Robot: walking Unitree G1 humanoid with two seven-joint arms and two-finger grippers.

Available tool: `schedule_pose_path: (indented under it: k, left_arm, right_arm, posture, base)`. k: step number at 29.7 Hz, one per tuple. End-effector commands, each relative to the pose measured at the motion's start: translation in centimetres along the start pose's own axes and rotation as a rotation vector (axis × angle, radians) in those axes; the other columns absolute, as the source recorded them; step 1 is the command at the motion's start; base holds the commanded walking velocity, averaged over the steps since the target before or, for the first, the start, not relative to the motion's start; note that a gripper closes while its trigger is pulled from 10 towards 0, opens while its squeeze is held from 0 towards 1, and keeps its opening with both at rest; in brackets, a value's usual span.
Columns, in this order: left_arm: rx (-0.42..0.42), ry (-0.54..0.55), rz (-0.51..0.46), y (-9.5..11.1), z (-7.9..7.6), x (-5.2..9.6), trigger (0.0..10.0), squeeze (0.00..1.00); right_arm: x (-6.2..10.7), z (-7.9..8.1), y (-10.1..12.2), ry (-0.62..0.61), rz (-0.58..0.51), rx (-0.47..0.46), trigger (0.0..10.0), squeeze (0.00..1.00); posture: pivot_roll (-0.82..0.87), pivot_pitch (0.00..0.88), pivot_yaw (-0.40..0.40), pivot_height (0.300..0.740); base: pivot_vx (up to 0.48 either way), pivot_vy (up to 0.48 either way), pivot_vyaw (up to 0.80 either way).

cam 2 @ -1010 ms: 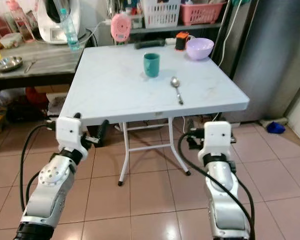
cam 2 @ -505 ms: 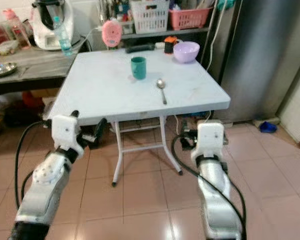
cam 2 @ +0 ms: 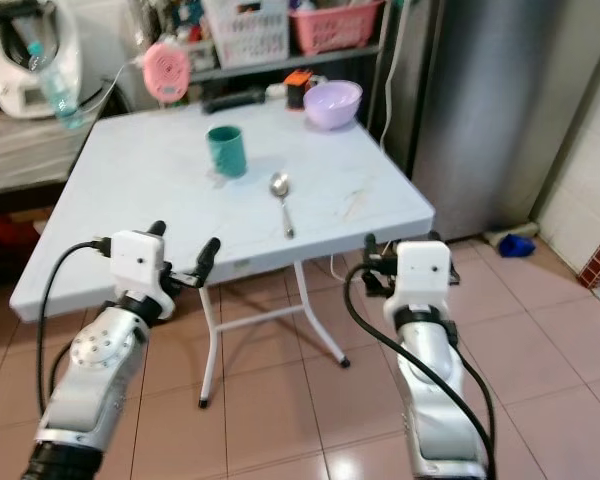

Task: Setting the table

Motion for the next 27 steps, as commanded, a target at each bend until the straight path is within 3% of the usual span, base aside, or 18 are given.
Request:
schedule_pose_path:
  k: [1,4,14,22,27]
  left_arm:
    - [-0.019,0.021,-0.002,0.3,1.2,0.2,10.0,0.0]
    - [-0.02,0.016,-0.002,0.3,1.2,0.2,10.0,0.0]
    - [-0.022,0.008,-0.001,0.4,1.1,0.1,10.0,0.0]
    - [-0.02,0.002,0.008,0.2,1.0,0.1,10.0,0.0]
    - [-0.025,-0.047,0.023,-0.2,0.5,0.7,10.0,0.0]
  right_arm:
    - [-0.1,1.1,0.8,0.022,-0.023,-0.01,10.0,0.0]
    - [0.0,1.1,0.7,0.024,-0.025,0.008,10.0,0.0]
    - [-0.1,1.1,0.8,0.019,-0.026,0.003,10.0,0.0]
    - [0.0,1.4,0.3,0.016,-0.006,-0.012,10.0,0.0]
    - [0.2,2.3,0.0,0.041,0.014,-0.025,10.0,0.0]
  posture:
    - [0.03,0.023,0.097,0.74]
    - [0.03,0.026,0.1,0.74]
    - [0.03,0.027,0.106,0.74]
    - [0.03,0.026,0.103,0.74]
    - [0.03,0.027,0.099,0.74]
  base:
    - [0.48,0.0,0.0]
    - [0.48,0.0,0.0]
    - [0.48,0.0,0.69]
    - [0.416,0.0,0.0]
    - [0.0,0.0,0.0]
Point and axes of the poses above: a point about 5 cm out from each wrist's last joint towards the gripper, its own x axis pointing back from the gripper into the wrist, its own y axis along the axis of the wrist's last joint, z = x × y, the point moved 6 cm from there along -x, pointing out of the wrist towards the gripper, and after that the axes turned 5 degrees about -x, right-handed, at the moved point
